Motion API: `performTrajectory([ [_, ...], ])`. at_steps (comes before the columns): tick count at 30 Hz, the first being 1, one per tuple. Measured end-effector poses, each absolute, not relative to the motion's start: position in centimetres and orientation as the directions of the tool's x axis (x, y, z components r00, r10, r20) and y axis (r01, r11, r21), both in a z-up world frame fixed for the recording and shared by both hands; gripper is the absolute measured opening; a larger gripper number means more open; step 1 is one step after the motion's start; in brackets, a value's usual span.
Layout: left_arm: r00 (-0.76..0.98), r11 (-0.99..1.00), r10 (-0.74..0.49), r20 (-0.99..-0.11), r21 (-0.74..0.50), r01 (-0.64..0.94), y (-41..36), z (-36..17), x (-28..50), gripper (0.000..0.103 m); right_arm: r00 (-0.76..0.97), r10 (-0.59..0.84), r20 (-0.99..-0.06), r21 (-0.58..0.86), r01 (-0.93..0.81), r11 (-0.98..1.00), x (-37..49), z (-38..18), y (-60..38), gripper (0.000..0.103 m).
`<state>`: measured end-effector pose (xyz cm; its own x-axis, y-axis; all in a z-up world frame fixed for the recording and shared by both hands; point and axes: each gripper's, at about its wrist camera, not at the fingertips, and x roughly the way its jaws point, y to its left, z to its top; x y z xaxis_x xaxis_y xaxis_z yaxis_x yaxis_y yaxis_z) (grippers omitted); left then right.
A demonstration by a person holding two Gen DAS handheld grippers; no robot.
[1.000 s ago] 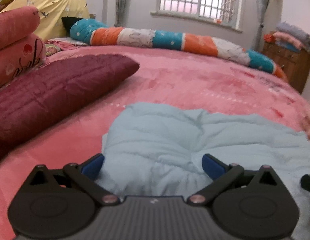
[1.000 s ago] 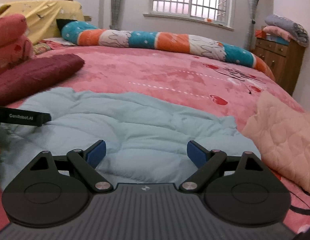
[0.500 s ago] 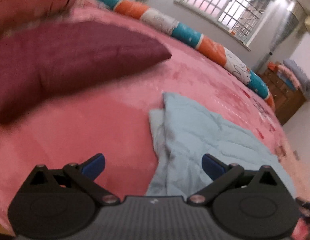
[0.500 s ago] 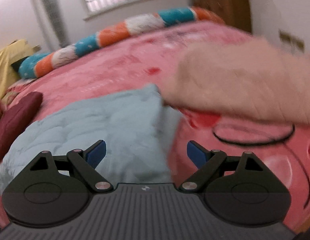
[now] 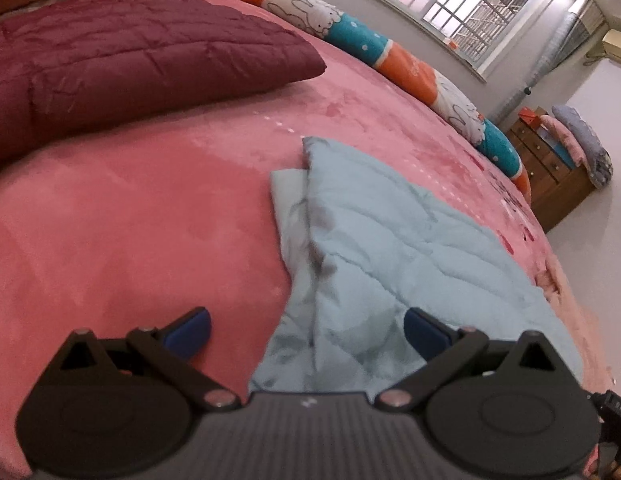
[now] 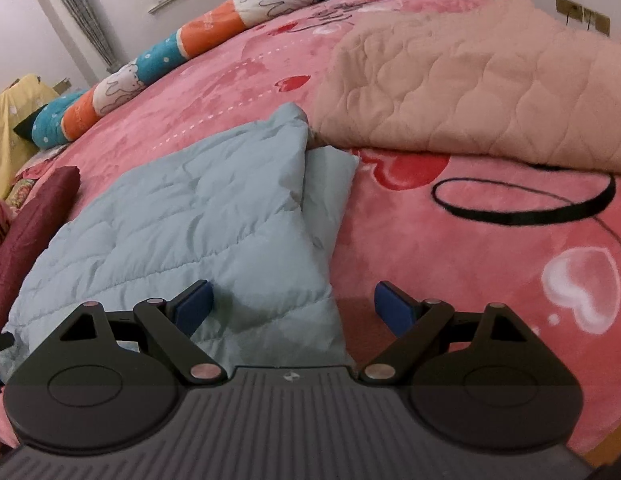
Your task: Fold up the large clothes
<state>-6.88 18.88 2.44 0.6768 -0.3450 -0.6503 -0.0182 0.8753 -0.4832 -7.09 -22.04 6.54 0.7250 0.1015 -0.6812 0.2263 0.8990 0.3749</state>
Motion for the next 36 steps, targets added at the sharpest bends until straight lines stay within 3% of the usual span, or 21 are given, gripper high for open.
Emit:
performTrajectory([
  [9,0.683,0.878,-0.362,-0.634,-0.477,0.023,19.7,3.3,-5.0,0.102,0.768,0.168,-0.617,0.565,0.285,0.774,-7.5,6.0,-24.7,0.103],
  [20,0.623,0.899,-0.374,-0.687,-0.435,0.06,18.5,2.8,-1.7,0.102,0.793,0.219,-0.569,0.653,0.273,0.706,-6.0,4.9,-27.3,0.103],
  [30,0.567,0.867,-0.451,-0.689,-0.489,0.095,18.0,2.1,0.7,0.102,0.79,0.404,-0.461,0.808,0.185,0.56,-4.5,3.7,-28.9,0.103],
  [36,0.505,0.844,-0.509,-0.697,-0.52,0.133,17.8,2.2,2.0,0.102,0.724,0.525,-0.447,0.82,0.098,0.563,-2.6,3.9,-27.5,0.103],
])
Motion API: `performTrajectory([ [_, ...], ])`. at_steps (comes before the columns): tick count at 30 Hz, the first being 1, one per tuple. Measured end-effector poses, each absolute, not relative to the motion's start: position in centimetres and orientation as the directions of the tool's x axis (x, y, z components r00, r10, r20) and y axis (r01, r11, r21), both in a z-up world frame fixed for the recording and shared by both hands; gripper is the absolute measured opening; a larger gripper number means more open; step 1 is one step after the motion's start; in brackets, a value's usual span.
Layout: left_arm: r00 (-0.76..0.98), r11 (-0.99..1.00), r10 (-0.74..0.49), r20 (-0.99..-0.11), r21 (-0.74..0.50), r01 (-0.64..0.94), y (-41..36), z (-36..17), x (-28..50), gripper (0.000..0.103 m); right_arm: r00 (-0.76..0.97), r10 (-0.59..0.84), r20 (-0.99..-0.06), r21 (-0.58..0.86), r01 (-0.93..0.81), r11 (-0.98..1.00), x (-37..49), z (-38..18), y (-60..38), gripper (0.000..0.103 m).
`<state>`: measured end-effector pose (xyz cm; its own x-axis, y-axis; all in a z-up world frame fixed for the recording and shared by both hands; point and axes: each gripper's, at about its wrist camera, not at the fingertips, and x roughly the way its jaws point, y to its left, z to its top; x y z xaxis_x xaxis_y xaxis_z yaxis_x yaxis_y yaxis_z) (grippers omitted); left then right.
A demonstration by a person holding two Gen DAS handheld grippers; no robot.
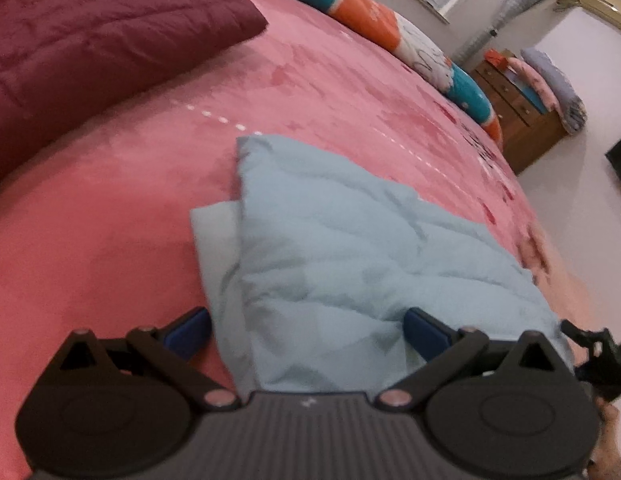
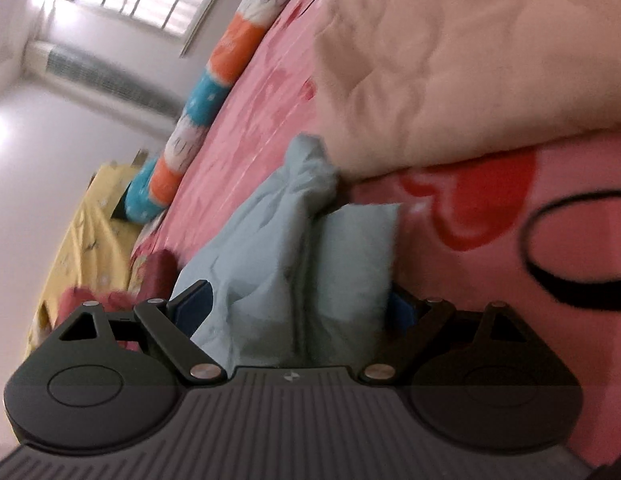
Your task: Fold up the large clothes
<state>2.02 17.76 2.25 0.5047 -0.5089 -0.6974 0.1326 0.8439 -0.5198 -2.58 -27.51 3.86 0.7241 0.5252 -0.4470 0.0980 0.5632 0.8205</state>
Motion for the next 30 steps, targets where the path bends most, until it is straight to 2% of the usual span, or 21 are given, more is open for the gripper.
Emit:
performTrajectory([
  [7,0.419,0.849,-0.523,-0.742,-0.493,0.189,16.7,1.9,3.8,0.102,0.66,0.618,-0.428,0.834,0.025,0.551,-0.3,4.2,-26.5,0.103],
  [13,0.417,0.858,-0.512,-0.751,-0.472,0.204,16.0,1.5,5.3,0.102,0.653,0.632,-0.418,0.828,-0.013,0.561,1.3,4.2,-25.4,0.103],
  [30,0.451,0.8,-0.589,-0.671,-0.565,0.204,16.0,0.8,5.5,0.102,0.633,0.64,-0.436,0.792,-0.067,0.606,2.2,4.3,-24.8,0.103],
])
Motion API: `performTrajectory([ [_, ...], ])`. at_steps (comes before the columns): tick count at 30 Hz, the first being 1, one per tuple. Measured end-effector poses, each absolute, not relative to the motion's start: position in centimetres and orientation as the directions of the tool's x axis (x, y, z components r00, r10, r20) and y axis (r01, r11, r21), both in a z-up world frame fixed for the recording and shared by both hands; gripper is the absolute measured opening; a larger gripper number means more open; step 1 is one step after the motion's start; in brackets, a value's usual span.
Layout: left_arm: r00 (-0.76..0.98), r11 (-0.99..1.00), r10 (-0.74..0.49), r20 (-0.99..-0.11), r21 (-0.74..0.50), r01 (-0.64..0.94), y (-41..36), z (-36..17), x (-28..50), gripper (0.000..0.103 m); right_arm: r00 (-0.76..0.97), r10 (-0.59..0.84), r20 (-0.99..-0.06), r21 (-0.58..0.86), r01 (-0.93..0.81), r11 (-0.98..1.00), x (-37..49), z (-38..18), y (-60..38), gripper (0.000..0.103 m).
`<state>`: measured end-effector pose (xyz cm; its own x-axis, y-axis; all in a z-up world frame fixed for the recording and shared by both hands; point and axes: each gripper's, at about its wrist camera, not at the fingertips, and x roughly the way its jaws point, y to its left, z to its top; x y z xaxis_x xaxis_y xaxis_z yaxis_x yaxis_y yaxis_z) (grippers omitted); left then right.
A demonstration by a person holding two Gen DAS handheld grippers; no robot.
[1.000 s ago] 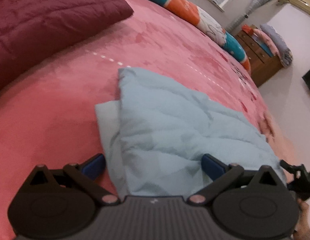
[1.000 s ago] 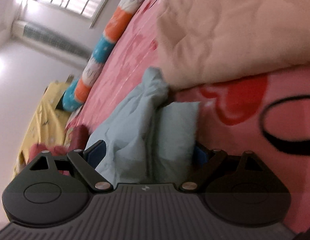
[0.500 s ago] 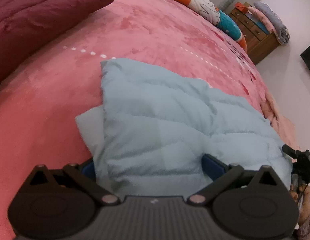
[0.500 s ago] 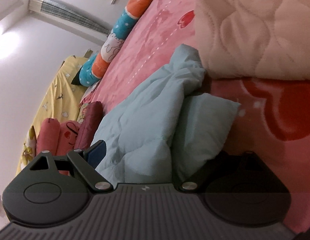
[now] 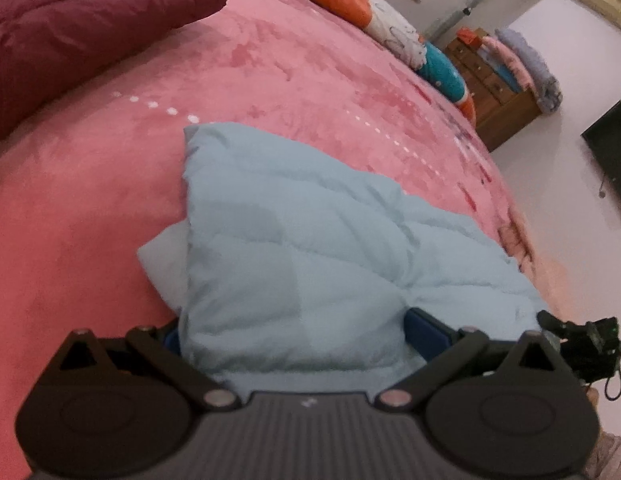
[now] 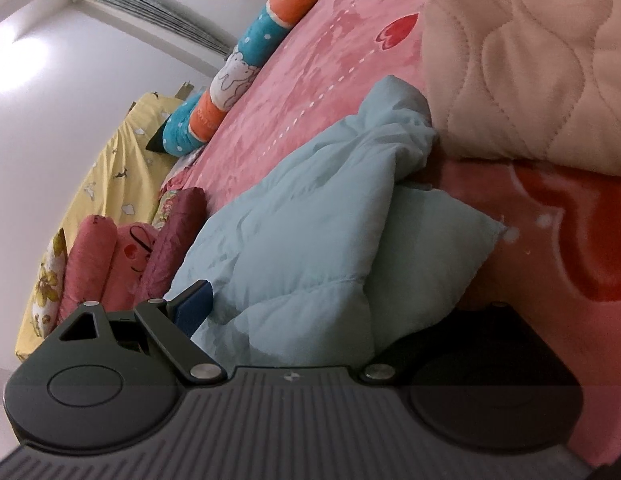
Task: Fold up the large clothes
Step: 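Grasp the jacket bundle with both grippers and lift it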
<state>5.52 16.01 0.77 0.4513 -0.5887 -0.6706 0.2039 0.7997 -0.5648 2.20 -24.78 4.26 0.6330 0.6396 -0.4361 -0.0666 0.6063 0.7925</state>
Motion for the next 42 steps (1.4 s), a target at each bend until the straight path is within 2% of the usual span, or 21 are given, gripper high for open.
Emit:
performTrajectory([
  [4,0.462,0.794,-0.593,-0.66,-0.575,0.197,15.4,0.8,5.4,0.101,0.637,0.629,-0.446,0.783,-0.063,0.619,2.3,4.3,-24.7,0.103],
  [7,0.454,0.81,-0.585,-0.672,-0.519,0.273,13.4,1.5,4.7,0.101,0.635,0.627,-0.451,0.778,-0.064,0.625,2.5,4.4,-24.6,0.103],
  [11,0.515,0.86,-0.508,-0.69,-0.374,0.347,11.3,1.8,3.1,0.101,0.633,0.625,-0.457,0.771,-0.068,0.633,2.7,4.4,-24.5,0.103],
  [16,0.581,0.881,-0.473,-0.663,-0.33,0.34,11.6,1.9,1.8,0.101,0.632,0.618,-0.468,0.755,-0.078,0.651,2.8,4.4,-24.5,0.103],
  [19,0.625,0.893,-0.449,-0.638,-0.292,0.343,11.4,2.1,1.0,0.093,0.633,0.596,-0.494,0.721,-0.086,0.688,2.9,4.7,-24.1,0.103],
  [22,0.672,0.924,-0.376,-0.638,-0.208,0.321,10.2,2.5,0.1,0.08,0.635,0.567,-0.525,0.68,-0.088,0.728,2.9,5.1,-23.7,0.103],
  [24,0.703,0.939,-0.326,-0.632,-0.132,0.317,8.9,2.9,-0.7,0.07,0.637,0.547,-0.543,0.654,-0.089,0.752,2.7,5.3,-23.6,0.099],
  [31,0.781,0.941,-0.17,-0.601,0.137,0.31,4.7,3.1,-2.7,0.058,0.663,0.474,-0.58,0.568,-0.088,0.818,2.3,5.8,-22.8,0.087],
  [38,0.821,0.917,-0.106,-0.56,0.265,0.299,3.2,3.1,-4.0,0.044,0.698,0.374,-0.61,0.437,-0.097,0.894,1.8,6.7,-21.7,0.076],
  [42,0.814,0.931,-0.121,-0.568,0.22,0.292,3.8,3.9,-4.2,0.032,0.734,0.307,-0.605,0.36,-0.092,0.928,1.0,7.5,-20.7,0.057],
])
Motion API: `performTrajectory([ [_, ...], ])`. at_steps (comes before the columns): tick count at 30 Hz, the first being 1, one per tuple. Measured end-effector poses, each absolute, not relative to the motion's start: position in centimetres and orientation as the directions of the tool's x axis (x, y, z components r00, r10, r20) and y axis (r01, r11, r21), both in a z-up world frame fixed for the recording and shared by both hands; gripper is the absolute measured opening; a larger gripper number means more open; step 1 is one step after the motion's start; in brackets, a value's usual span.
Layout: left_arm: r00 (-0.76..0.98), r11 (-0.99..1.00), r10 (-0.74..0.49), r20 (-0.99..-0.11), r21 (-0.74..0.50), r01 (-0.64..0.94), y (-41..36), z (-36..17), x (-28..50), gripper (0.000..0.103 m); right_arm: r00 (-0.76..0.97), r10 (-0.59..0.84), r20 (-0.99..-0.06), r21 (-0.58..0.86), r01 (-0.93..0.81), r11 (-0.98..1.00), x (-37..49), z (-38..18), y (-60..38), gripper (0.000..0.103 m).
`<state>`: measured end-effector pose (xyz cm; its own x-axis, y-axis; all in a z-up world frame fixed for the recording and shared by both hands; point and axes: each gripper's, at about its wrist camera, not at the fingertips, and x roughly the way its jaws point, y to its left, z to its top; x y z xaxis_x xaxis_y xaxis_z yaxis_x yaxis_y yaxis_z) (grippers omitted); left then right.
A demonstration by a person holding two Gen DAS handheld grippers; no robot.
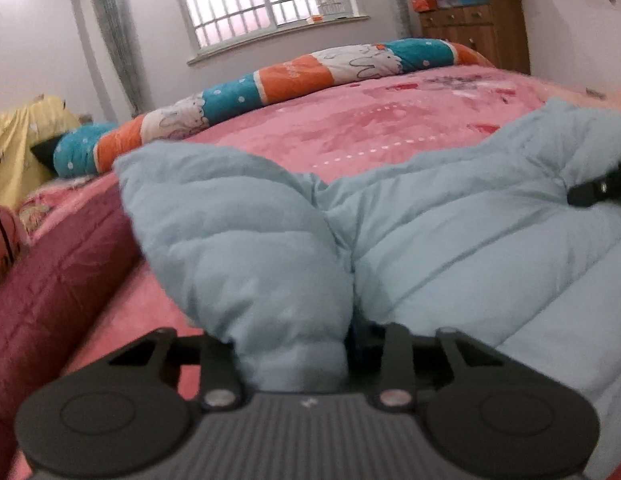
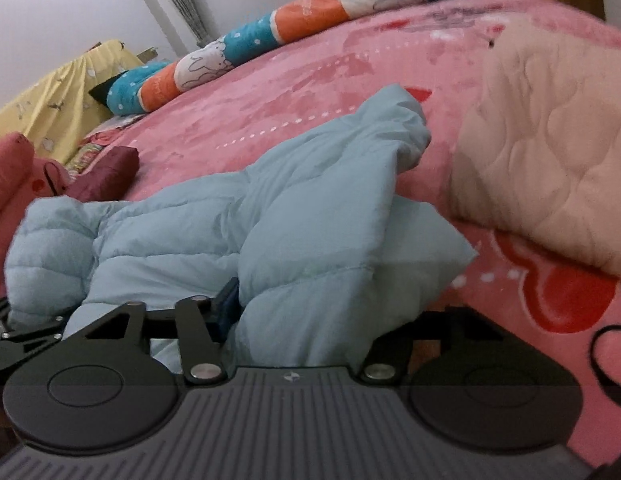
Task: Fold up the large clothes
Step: 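Grasp the jacket bundle with both grippers and lift it, then carry the jacket with both grippers onto the folded peach blanket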
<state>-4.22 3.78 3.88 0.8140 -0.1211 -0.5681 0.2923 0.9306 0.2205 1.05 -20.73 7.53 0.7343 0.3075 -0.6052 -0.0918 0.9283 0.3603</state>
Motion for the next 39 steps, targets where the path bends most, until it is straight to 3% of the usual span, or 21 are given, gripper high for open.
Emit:
performTrajectory([
  [7,0.767,0.964,-0.202,-0.609,0.013,0.265,6.1,6.4,-3.7,0.021,0.794,0.225,-0.565,0.259,-0.088,0.962,-1.1,9.0,-20.2,0.041],
  [15,0.758,0.955,-0.275,-0.592,-0.077,0.286,5.9,10.3,-4.8,0.019,0.848,0.144,-0.511,0.114,-0.099,0.989,-3.7,10.9,-20.1,0.035],
  [21,0.757,0.93,-0.338,-0.559,-0.077,0.359,3.3,14.7,-5.2,0.018,0.901,0.085,-0.425,0.099,-0.047,0.994,-5.5,13.0,-22.4,0.034],
  [30,0.746,0.851,-0.488,-0.453,-0.055,0.523,-5.4,22.7,-4.7,0.019,0.964,-0.018,-0.266,0.245,0.086,0.966,-9.0,17.2,-32.4,0.034],
  [39,0.653,0.745,-0.626,-0.427,-0.081,0.662,-17.2,24.4,-1.5,0.019,0.975,-0.149,-0.165,0.369,0.201,0.908,-11.1,19.8,-46.4,0.035],
])
